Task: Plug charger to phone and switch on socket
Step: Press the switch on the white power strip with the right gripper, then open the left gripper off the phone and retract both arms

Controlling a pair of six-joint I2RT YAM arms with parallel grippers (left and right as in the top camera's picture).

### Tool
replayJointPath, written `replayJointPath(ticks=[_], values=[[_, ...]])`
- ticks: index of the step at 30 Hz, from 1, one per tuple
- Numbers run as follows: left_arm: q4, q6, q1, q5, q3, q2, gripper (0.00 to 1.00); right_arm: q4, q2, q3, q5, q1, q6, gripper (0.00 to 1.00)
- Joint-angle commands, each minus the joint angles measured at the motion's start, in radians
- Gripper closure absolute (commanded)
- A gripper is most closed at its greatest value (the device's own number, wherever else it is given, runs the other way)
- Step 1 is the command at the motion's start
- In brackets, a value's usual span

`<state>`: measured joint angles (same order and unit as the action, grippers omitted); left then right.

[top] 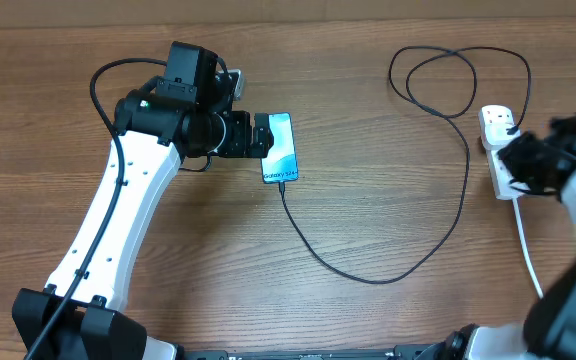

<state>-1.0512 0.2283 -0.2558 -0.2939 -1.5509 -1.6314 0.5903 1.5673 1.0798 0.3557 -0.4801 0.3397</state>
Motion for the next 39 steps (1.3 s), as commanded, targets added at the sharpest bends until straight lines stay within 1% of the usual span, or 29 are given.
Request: replayJointPath(ticks=[1,4,5,6,7,8,9,10,13,14,17,19,21,23,26,28,31,34,35,39], values=[[-0.005,-0.023,-0.008,0.013,-0.005,0.012,0.01,0.048,-0.242,0.009,0.023,0.014,-0.029,0.96],[-0.022,-0.023,-0.008,0.013,-0.005,0.012,0.00,0.113,-0.409,0.009,0.092,0.046,-0.098,0.96],[-0.028,-0.023,-0.008,0.012,-0.005,0.012,0.00,0.142,-0.463,0.009,0.122,0.063,-0.124,0.94],[-0.034,-0.024,-0.008,0.012,-0.005,0.012,0.00,0.167,-0.504,0.009,0.147,0.077,-0.143,0.85],[-0.046,-0.027,-0.008,0.005,-0.005,0.012,0.00,0.230,-0.587,0.009,0.206,0.119,-0.203,0.39],[-0.053,-0.034,-0.008,-0.005,-0.005,0.012,0.01,0.266,-0.626,0.008,0.227,0.141,-0.224,0.27],[-0.060,-0.046,-0.008,-0.023,-0.005,0.013,0.00,0.296,-0.655,0.008,0.232,0.159,-0.230,0.10],[-0.065,-0.050,-0.009,-0.036,-0.005,0.013,0.00,0.328,-0.682,0.008,0.231,0.177,-0.237,0.00],[-0.092,-0.058,-0.016,-0.049,-0.005,0.020,0.02,0.433,-0.753,0.007,0.230,0.224,-0.265,0.00],[-0.100,-0.064,-0.023,-0.048,-0.003,0.028,0.05,0.466,-0.773,0.006,0.230,0.235,-0.273,0.00],[-0.113,-0.087,-0.057,-0.055,0.013,0.069,0.07,0.560,-0.827,0.003,0.230,0.249,-0.323,0.00],[-0.111,-0.088,-0.092,-0.053,0.040,0.117,0.06,0.612,-0.869,-0.006,0.230,0.250,-0.370,0.00],[-0.098,-0.087,-0.138,-0.035,0.087,0.188,0.00,0.646,-0.926,-0.027,0.230,0.250,-0.407,0.00],[-0.068,-0.114,-0.190,-0.029,0.162,0.274,0.00,0.668,-0.996,-0.053,0.238,0.250,-0.454,0.00],[0.019,-0.104,-0.271,0.010,0.324,0.434,0.00,0.690,-1.098,-0.086,0.270,0.250,-0.506,0.00],[0.106,-0.061,-0.317,0.013,0.449,0.560,0.01,0.691,-1.146,-0.106,0.267,0.250,-0.506,0.00],[0.208,-0.013,-0.348,0.013,0.566,0.693,0.00,0.687,-1.159,-0.118,0.268,0.250,-0.505,0.00],[0.281,0.001,-0.353,0.021,0.644,0.806,0.00,0.688,-1.158,-0.124,0.267,0.250,-0.505,0.00],[0.290,0.009,-0.352,0.049,0.660,0.840,0.00,0.690,-1.158,-0.124,0.264,0.250,-0.505,0.00],[0.290,0.013,-0.352,0.063,0.664,0.883,0.00,0.692,-1.158,-0.124,0.264,0.250,-0.505,0.00]])
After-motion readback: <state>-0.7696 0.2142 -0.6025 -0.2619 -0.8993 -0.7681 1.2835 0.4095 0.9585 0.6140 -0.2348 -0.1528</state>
